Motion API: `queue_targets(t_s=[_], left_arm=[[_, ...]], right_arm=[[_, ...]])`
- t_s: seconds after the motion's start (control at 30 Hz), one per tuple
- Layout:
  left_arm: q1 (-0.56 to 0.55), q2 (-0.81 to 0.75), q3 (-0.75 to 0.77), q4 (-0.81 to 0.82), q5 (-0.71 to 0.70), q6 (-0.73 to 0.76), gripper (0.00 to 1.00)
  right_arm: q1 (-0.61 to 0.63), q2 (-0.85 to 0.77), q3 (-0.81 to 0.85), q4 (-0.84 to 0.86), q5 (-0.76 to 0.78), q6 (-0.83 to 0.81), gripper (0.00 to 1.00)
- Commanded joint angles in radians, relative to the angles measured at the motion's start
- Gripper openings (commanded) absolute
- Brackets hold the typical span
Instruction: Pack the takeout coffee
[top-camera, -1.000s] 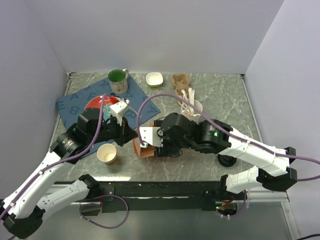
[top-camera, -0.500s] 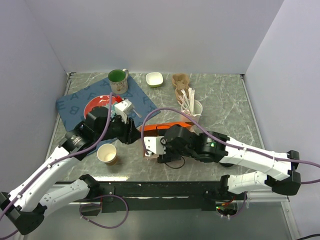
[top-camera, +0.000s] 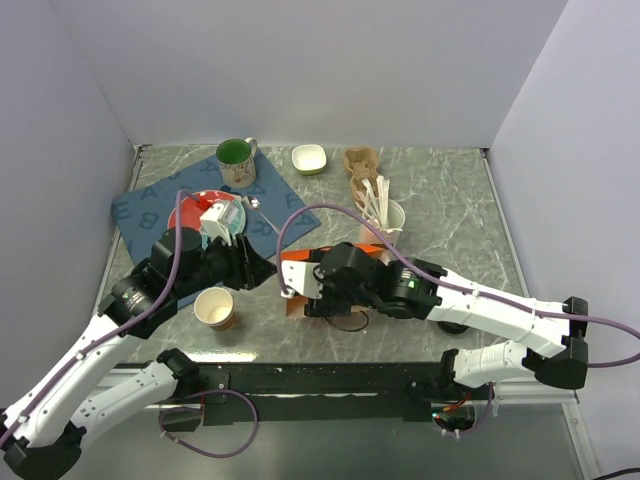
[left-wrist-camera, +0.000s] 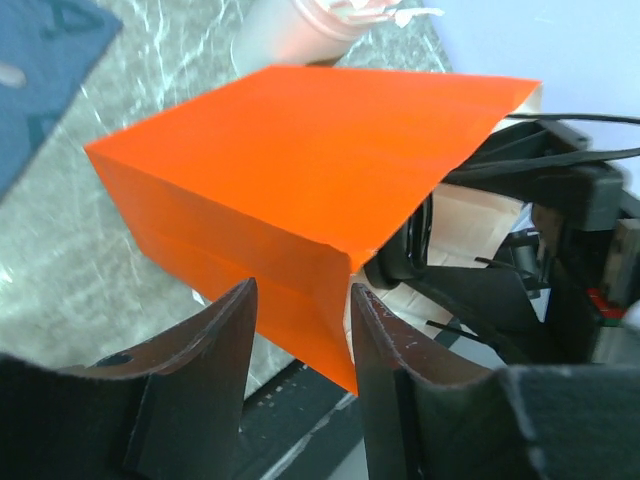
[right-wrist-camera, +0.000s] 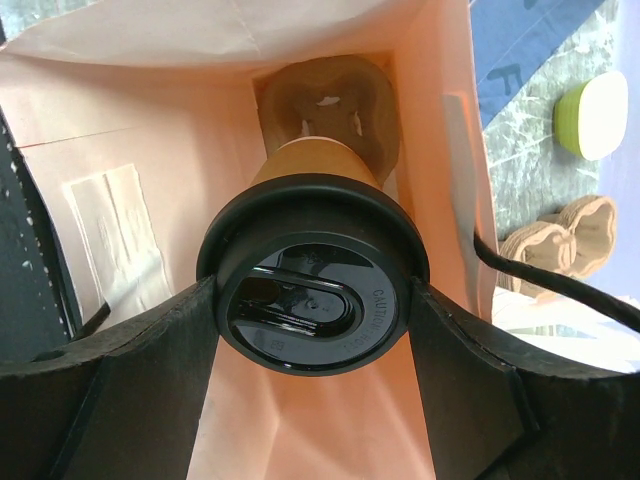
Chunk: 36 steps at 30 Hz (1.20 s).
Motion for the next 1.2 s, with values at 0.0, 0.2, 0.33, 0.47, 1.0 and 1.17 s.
queue_targets(t_s=[0.0,0.2,0.33,0.47,1.0,1.17], left_arm=[[-0.008,-0.005,-0.044,0.061,0.026,-0.107,0.48],[-0.046,-0.020,-0.090,0.101,0.020,-0.159,0.47],[-0.080,0.017,-0.053,0.104,-0.008,-0.155,0.50],[-0.101,0.002,-0.047,0.107,-0.027,-0.153,0.54],[-0.106,-0.032,-0.051,0.090,-0.032,-0.188,0.55],[-0.120,-0.005,-0.067,0.110,-0.034,-0.205,0.52]], right_arm=[[-0.023,0.010,0.043,0.052,-0.019,0.032,0.61],[-0.043,0.016,0.046,0.061,-0.036,0.046,0.60],[-0.050,0.022,0.049,0.064,-0.039,0.051,0.60],[-0.064,0.031,0.055,0.063,-0.045,0.054,0.60],[-0.083,0.079,0.100,0.057,-0.051,0.090,0.60],[-0.083,0.088,0.106,0.052,-0.051,0.101,0.60]])
